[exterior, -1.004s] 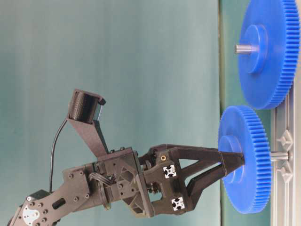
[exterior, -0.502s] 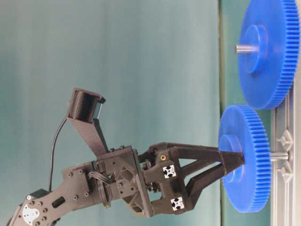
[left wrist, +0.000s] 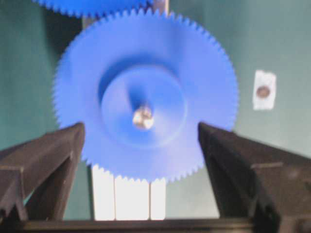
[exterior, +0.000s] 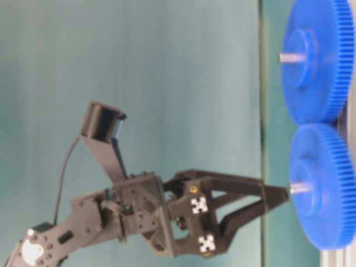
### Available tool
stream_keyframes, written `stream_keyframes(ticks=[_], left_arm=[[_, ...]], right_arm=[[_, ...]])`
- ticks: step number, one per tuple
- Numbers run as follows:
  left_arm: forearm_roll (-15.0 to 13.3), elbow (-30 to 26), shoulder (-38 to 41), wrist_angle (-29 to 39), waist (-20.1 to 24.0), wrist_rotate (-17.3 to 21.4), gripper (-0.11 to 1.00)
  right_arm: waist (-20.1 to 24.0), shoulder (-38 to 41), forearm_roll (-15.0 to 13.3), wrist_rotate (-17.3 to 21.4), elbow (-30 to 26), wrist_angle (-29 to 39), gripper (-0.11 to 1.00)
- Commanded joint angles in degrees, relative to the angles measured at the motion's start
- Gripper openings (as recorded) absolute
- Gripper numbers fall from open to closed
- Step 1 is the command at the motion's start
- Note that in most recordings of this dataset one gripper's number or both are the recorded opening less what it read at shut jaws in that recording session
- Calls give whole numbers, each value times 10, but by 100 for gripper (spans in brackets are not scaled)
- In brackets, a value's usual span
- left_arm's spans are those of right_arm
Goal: Insert the small gear onto the shaft.
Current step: 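Push the gear down onto the left shaft, meshing with the large gear, then open the left gripper and raise it off the seated gear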
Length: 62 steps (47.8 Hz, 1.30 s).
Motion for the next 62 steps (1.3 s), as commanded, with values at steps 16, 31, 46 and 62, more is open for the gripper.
stream_keyframes(ticks=[16, 31, 46, 62], left_arm=[[0, -35, -26, -1, -2, 1, 87], [1, -34, -26, -1, -2, 1, 87], [0, -33, -26, 1, -2, 0, 87], [0, -36, -30, 5, -11, -1, 87]], right_arm=[[-1, 0, -1, 5, -6, -4, 2], [-2, 1, -1, 5, -6, -4, 2], [-1, 0, -1, 5, -3, -4, 2], [-2, 0, -1, 6, -3, -4, 2]])
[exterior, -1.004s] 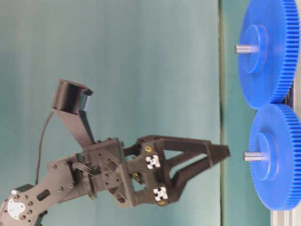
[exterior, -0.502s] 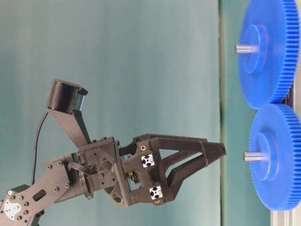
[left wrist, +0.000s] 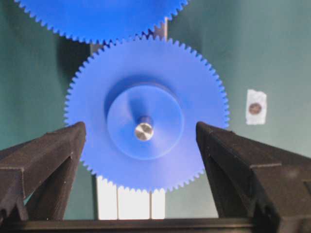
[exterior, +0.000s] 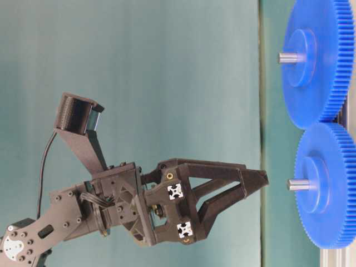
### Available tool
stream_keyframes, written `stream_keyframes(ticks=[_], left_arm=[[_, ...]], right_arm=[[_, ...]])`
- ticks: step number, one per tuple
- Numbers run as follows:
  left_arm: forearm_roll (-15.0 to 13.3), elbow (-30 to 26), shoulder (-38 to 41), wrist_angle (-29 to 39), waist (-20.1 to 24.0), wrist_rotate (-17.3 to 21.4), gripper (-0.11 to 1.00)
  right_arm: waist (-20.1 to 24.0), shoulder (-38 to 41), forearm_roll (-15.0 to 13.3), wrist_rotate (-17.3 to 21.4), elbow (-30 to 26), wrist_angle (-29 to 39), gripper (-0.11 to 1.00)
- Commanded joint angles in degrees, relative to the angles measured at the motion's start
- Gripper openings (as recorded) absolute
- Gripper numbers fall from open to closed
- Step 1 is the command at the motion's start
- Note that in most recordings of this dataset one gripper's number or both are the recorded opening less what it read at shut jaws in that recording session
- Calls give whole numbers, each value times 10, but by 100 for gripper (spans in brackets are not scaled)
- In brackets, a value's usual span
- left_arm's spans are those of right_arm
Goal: Insert the small gear onto the shaft.
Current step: 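Open the left gripper and raise it off the seated gear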
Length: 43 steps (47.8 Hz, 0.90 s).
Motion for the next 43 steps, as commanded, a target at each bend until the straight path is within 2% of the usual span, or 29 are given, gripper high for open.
stream_keyframes(ticks=[1, 43], left_arm=[[1, -14, -26, 2, -6, -1, 87], [0, -18, -125, 11, -23, -5, 87]], right_arm=[[-1, 3, 0, 6, -6, -4, 2], [-1, 3, 0, 6, -6, -5, 2]])
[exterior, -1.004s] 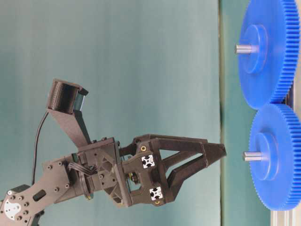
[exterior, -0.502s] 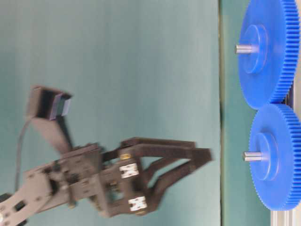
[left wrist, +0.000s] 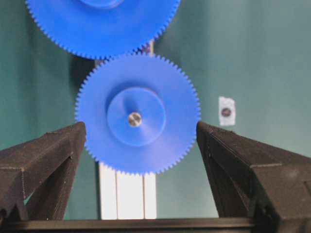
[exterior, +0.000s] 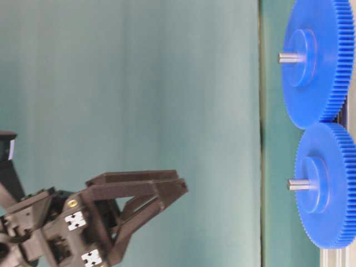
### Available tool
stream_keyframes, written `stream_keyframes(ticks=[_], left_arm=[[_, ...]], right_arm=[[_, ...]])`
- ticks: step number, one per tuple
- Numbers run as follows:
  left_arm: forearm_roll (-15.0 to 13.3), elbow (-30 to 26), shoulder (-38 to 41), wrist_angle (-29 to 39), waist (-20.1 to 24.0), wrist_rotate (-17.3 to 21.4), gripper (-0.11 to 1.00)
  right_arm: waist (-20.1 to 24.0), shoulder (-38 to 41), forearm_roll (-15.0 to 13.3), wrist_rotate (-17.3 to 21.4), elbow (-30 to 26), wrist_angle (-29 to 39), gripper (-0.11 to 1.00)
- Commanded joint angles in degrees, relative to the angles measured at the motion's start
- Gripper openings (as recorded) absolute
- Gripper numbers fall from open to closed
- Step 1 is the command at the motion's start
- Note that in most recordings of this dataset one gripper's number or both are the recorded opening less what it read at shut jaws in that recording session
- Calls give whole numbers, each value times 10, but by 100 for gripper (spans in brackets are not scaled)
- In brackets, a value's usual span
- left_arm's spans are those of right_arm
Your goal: Insert the small gear onto the shaft.
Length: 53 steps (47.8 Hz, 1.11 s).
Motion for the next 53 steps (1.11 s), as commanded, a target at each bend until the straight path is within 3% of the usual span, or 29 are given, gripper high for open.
stream_keyframes(ticks=[1, 53], left_arm=[[0, -16, -22, -3, -7, 0, 87], [1, 2, -63, -3, -11, -11, 87]], right_arm=[[-1, 4, 0, 5, -6, -5, 2], [-2, 3, 0, 13, -6, -4, 2]])
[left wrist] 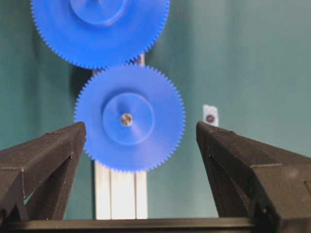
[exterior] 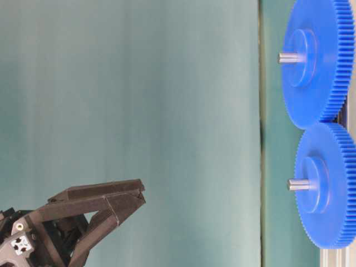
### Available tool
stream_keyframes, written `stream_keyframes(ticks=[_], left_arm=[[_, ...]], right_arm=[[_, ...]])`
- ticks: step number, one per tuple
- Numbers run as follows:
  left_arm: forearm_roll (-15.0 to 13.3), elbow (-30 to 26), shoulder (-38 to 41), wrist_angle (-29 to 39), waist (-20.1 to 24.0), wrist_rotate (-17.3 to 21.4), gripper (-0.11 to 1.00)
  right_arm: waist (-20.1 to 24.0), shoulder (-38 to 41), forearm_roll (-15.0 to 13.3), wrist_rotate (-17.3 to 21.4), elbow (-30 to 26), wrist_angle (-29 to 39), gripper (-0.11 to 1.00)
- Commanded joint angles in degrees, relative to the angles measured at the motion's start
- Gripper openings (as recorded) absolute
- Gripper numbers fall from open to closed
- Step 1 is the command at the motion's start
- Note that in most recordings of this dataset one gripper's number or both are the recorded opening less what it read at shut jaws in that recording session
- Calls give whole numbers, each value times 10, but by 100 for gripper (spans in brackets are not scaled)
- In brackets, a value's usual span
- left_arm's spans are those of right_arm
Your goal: Insert the small gear onto the shaft.
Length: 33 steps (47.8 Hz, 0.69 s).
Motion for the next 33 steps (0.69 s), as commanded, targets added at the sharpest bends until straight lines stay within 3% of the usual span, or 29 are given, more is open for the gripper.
stream_keyframes(ticks=[1, 33], left_arm=[[1, -4, -16, -3, -2, 1, 87], [0, 0, -17, -3, -2, -2, 87]], right_arm=[[-1, 3, 0, 5, -7, -4, 2], [-2, 3, 0, 5, -7, -6, 2]])
